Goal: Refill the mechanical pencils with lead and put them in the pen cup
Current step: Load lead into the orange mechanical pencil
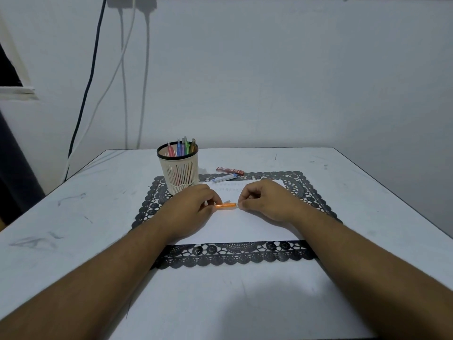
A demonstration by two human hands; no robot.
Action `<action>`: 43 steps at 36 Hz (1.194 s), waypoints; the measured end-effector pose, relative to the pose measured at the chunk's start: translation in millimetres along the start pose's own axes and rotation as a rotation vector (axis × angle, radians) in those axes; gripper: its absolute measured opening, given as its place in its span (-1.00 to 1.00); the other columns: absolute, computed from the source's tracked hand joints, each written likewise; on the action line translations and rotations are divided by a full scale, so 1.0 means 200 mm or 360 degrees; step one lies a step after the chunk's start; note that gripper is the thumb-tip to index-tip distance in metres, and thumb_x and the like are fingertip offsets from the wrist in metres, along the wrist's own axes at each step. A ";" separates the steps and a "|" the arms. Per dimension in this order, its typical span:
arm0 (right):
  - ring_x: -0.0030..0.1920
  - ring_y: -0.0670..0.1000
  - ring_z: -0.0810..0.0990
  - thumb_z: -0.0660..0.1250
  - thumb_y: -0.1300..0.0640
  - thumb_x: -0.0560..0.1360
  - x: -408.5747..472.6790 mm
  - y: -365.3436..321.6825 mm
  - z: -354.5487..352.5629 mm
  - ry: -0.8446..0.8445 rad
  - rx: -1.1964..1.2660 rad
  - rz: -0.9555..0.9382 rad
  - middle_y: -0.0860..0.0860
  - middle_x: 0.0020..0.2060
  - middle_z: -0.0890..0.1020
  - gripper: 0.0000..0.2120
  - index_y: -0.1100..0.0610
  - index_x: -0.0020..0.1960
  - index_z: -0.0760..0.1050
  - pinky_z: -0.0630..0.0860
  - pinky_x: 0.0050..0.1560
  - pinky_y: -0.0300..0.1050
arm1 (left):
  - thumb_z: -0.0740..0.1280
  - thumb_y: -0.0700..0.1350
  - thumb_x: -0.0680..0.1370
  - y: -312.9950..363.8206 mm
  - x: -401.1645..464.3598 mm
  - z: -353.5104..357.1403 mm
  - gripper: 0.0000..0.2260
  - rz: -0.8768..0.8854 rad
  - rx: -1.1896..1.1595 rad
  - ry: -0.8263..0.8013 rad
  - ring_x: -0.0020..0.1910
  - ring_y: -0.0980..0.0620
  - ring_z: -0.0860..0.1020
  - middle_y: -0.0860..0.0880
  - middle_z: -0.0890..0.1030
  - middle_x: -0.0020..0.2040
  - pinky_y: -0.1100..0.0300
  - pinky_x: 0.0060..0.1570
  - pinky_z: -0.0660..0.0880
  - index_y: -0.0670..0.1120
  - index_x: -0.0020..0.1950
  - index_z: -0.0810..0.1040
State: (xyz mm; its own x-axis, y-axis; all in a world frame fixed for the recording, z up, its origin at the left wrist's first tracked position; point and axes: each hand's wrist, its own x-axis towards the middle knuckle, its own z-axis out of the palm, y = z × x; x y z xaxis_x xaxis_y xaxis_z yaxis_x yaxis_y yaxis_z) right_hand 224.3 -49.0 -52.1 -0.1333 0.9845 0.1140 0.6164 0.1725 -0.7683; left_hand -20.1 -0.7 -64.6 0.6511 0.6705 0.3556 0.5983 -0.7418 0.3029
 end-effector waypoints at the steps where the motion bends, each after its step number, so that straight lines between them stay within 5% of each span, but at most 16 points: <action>1: -0.32 -0.15 0.47 0.50 0.18 0.52 0.00 0.00 0.00 0.0004 -0.0005 0.0002 -0.11 -0.36 0.59 -0.94 0.07 -0.13 0.70 0.39 -0.22 -0.24 | 0.34 -0.06 0.64 0.00 0.00 0.00 -0.86 -0.0002 -0.0004 -0.0003 -0.04 0.22 0.50 0.22 0.53 -0.03 0.20 -0.04 0.50 0.13 0.15 0.64; 13: -0.37 -0.24 0.49 0.49 0.20 0.52 0.00 0.01 -0.04 0.0042 -0.0113 0.0049 -0.18 -0.39 0.61 -0.93 0.09 -0.13 0.69 0.39 -0.31 -0.42 | 0.33 -0.07 0.64 0.02 -0.01 0.00 -0.88 -0.0027 0.0019 0.0008 -0.03 0.21 0.49 0.21 0.53 -0.04 0.20 -0.04 0.47 0.10 0.12 0.63; 19: -0.29 -0.20 0.58 0.46 0.16 0.52 0.00 0.05 -0.08 0.0162 -0.0120 0.0092 -0.17 -0.37 0.65 -0.91 0.07 -0.16 0.69 0.49 -0.15 -0.18 | 0.35 -0.08 0.62 0.01 -0.01 -0.03 -0.86 -0.0050 -0.0036 0.0018 -0.06 0.21 0.51 0.20 0.55 -0.05 0.20 -0.06 0.48 0.07 0.13 0.67; 36: -0.29 -0.15 0.53 0.49 0.14 0.52 0.03 -0.01 0.03 0.0084 -0.0151 -0.0046 -0.03 -0.27 0.69 -0.92 0.03 -0.15 0.70 0.45 -0.20 -0.17 | 0.35 -0.01 0.63 0.01 0.00 -0.01 -0.82 0.0084 -0.0021 -0.0079 -0.04 0.23 0.52 0.21 0.55 -0.01 0.11 -0.03 0.56 0.15 0.18 0.68; 43: -0.16 -0.17 0.65 0.47 0.08 0.55 0.04 0.00 0.02 0.0088 -0.0160 -0.0014 -0.16 -0.21 0.73 -0.91 -0.01 -0.09 0.74 0.53 -0.04 -0.13 | 0.36 -0.02 0.62 0.00 0.01 0.00 -0.85 0.0076 0.0014 -0.0042 -0.08 0.22 0.52 0.21 0.53 -0.05 0.12 -0.06 0.55 0.14 0.14 0.68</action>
State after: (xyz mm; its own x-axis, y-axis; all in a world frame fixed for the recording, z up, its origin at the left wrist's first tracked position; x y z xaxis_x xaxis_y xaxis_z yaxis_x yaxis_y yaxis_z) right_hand 221.1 -41.0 -54.0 -0.0979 0.9828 0.1568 0.6907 0.1805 -0.7003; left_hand -18.3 1.0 -64.5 0.6909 0.6348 0.3459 0.5705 -0.7727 0.2784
